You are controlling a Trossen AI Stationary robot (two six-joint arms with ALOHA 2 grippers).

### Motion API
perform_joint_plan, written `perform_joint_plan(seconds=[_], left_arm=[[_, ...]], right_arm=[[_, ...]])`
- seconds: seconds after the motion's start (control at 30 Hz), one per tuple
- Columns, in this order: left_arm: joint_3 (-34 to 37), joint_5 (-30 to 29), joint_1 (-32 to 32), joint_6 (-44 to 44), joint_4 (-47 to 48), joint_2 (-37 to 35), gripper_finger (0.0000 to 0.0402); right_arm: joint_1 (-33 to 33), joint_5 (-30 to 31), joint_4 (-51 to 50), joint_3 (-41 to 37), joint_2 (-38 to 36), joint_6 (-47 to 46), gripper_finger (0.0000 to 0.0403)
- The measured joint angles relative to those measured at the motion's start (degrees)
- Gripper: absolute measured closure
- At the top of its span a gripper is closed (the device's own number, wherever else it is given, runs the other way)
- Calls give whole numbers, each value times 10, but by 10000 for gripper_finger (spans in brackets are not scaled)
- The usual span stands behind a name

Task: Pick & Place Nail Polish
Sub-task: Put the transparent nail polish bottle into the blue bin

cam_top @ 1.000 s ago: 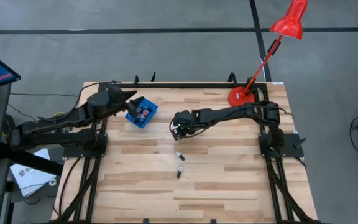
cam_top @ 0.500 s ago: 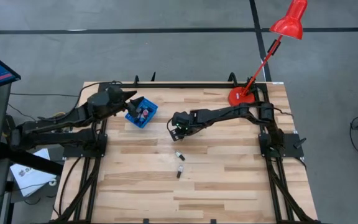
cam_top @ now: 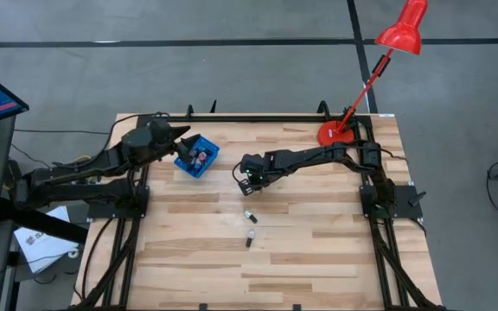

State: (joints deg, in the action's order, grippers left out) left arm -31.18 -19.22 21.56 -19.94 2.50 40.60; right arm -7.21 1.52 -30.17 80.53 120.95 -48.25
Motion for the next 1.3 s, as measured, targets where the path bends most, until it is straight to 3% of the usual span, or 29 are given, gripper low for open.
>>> perform_joint_plan(seconds=[0.13,0.4,0.77,0.9,1.1,1.3], left_arm=[[0,0,0,0,0,0,137],[0,21,0,-7,0,0,137],[0,131,0,-64,-6,0,137],[1,156,-5,-84,-47,2,137],[0,207,-27,-90,-185,41,137],[1,212,-58,-93,-241,100,137]], right_arm=[[0,-3,-3,0,0,11,359],[1,-4,4,-5,-25,52,359],[-5,15,145,-3,-173,95,362],[-3,14,209,-2,-212,113,360],[-3,15,293,-2,-239,133,359],[10,15,368,-2,-238,147,359]])
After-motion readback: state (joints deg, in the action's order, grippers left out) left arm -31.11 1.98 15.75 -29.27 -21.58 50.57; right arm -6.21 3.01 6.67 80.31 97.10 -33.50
